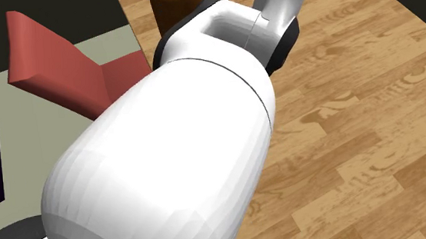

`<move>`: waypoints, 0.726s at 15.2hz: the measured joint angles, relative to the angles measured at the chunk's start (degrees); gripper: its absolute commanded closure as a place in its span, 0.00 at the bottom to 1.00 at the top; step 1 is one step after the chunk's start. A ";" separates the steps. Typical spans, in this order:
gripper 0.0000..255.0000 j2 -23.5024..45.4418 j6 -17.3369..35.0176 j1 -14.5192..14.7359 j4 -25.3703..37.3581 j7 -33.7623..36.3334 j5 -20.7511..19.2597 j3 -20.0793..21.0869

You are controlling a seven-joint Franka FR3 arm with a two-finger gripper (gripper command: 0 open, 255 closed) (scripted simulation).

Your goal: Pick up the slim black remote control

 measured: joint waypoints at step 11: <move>1.00 -1.90 -5.30 0.13 3.31 0.77 -0.99 -0.34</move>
